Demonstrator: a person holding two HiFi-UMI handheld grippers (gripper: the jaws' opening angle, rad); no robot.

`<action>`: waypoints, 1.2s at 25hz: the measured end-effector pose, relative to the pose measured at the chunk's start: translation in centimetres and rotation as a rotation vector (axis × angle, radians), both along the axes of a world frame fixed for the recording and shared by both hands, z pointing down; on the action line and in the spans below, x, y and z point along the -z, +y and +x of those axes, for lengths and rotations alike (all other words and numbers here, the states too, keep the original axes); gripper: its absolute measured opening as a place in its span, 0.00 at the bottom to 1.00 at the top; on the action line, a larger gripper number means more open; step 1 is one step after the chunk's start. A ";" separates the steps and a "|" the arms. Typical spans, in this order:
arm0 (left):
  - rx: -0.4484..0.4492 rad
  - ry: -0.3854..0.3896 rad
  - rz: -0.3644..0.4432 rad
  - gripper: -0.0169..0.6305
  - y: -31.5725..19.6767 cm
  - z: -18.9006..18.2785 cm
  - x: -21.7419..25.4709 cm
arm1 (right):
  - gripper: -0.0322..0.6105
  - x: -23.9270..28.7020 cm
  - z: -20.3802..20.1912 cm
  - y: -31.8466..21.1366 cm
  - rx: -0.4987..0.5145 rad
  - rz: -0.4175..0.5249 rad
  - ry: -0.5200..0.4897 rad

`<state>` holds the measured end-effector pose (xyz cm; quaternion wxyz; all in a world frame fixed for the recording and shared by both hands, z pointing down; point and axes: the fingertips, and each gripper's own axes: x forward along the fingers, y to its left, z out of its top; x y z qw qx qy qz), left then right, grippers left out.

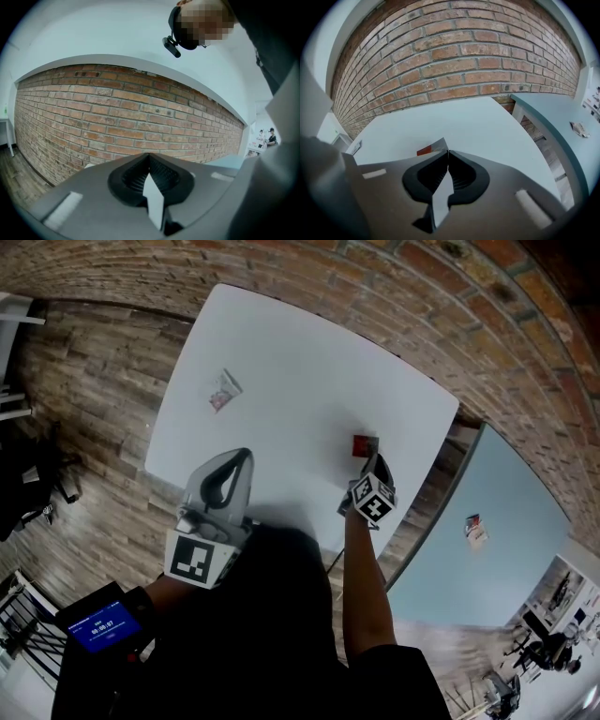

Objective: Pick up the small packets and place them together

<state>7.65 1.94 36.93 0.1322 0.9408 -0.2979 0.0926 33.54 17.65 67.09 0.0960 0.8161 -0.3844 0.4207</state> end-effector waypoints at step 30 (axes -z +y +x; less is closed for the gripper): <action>0.060 0.065 0.006 0.03 -0.6 -5.8 0.8 | 0.05 7.2 -9.5 -8.0 0.515 0.087 0.197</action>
